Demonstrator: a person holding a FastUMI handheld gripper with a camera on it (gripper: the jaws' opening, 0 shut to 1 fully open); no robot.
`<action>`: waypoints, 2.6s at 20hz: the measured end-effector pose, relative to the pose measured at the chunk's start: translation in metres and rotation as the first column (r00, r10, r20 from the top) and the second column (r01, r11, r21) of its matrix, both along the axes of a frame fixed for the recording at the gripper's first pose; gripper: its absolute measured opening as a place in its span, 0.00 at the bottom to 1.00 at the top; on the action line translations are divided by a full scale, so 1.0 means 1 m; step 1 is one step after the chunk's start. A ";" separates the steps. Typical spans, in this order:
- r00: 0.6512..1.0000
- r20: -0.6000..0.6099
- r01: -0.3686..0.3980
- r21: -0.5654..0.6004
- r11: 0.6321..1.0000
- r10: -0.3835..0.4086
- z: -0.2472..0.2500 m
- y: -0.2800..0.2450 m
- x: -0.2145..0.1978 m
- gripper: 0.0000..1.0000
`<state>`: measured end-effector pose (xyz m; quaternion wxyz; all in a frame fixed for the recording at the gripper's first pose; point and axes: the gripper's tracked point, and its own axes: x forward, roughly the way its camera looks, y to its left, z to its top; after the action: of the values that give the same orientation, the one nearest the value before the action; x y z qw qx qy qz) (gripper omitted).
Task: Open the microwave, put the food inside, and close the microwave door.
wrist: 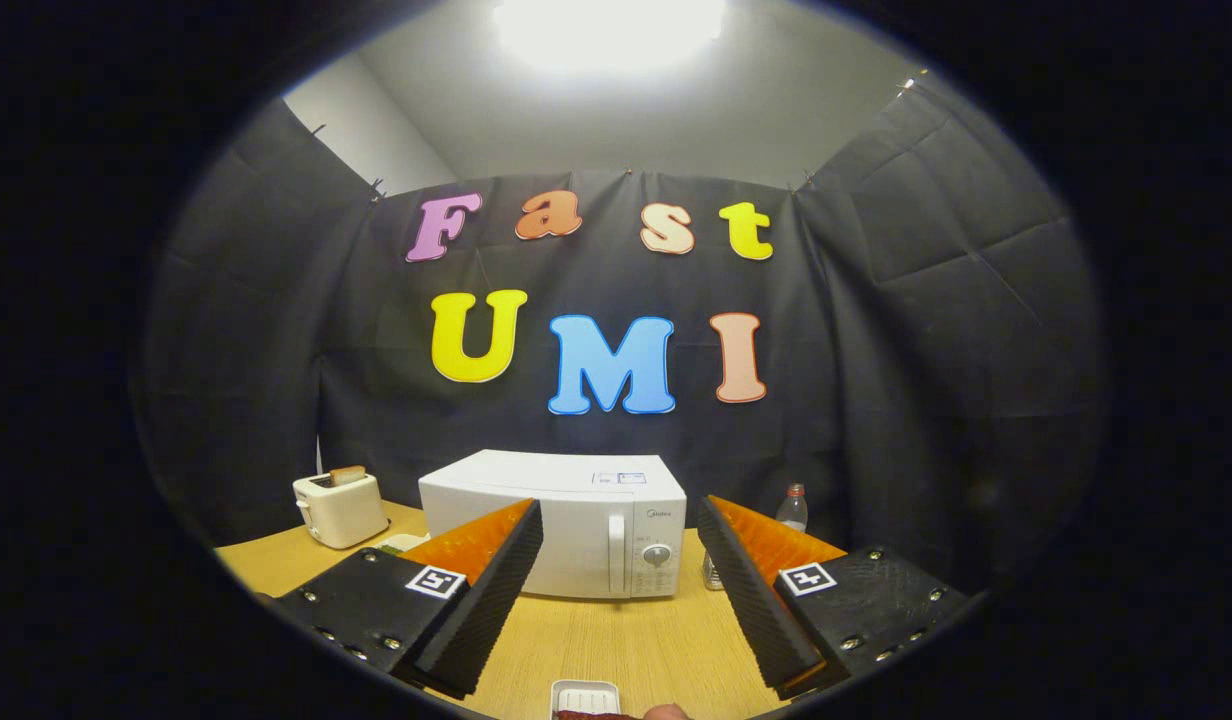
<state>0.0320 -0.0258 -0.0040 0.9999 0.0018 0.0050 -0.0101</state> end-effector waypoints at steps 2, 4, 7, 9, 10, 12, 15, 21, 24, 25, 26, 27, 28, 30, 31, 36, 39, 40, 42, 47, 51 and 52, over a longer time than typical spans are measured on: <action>1.000 -0.007 -0.001 0.001 1.000 0.001 -0.002 -0.003 0.015 0.98; 1.000 -0.016 -0.005 0.013 1.000 0.005 -0.005 -0.004 0.032 0.98; 0.999 -0.039 -0.008 0.024 1.000 0.009 -0.015 -0.006 0.063 0.98; 0.999 -0.048 -0.011 0.034 0.999 0.013 -0.022 -0.005 0.083 0.98; 0.998 -0.055 -0.015 0.038 0.999 0.017 -0.026 -0.003 0.092 0.98; 0.997 -0.071 -0.021 0.045 0.999 0.024 -0.035 -0.002 0.112 0.98; 0.995 -0.096 -0.025 0.054 0.998 0.030 -0.051 -0.002 0.139 0.98; 0.986 -0.164 -0.027 0.073 0.997 0.038 -0.087 -0.006 0.181 0.99; 0.977 -0.207 -0.033 0.073 0.997 0.048 -0.110 -0.005 0.200 0.98; 0.974 -0.221 -0.035 0.069 0.997 0.049 -0.119 -0.005 0.206 0.99; 0.971 -0.233 -0.034 0.063 0.997 0.048 -0.126 -0.005 0.212 0.99; 0.969 -0.242 -0.033 0.057 0.998 0.046 -0.132 -0.005 0.217 0.99; 0.966 -0.254 -0.034 0.054 0.998 0.047 -0.139 -0.005 0.221 0.99; 0.959 -0.279 -0.036 0.057 0.998 0.050 -0.154 -0.003 0.229 0.99; 0.955 -0.292 -0.035 0.057 0.998 0.050 -0.161 -0.001 0.233 0.99; 0.940 -0.338 -0.029 0.064 0.998 0.048 -0.183 0.002 0.246 0.82; 0.936 -0.349 -0.017 0.087 0.996 0.046 -0.191 0.005 0.250 0.60; 0.934 -0.351 -0.026 0.101 0.995 0.060 -0.193 0.008 0.253 0.60; 0.935 -0.352 -0.007 0.078 0.997 0.034 -0.193 0.008 0.253 0.31; 0.915 -0.400 -0.046 0.052 0.998 0.063 -0.194 0.013 0.247 0.14; 0.914 -0.398 -0.069 0.026 0.997 0.074 -0.190 0.017 0.220 0.14; 0.915 -0.397 -0.071 0.016 0.997 0.072 -0.189 0.018 0.212 0.14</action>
<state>0.2438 -0.0079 -0.1930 0.9778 0.0000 0.2077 0.0263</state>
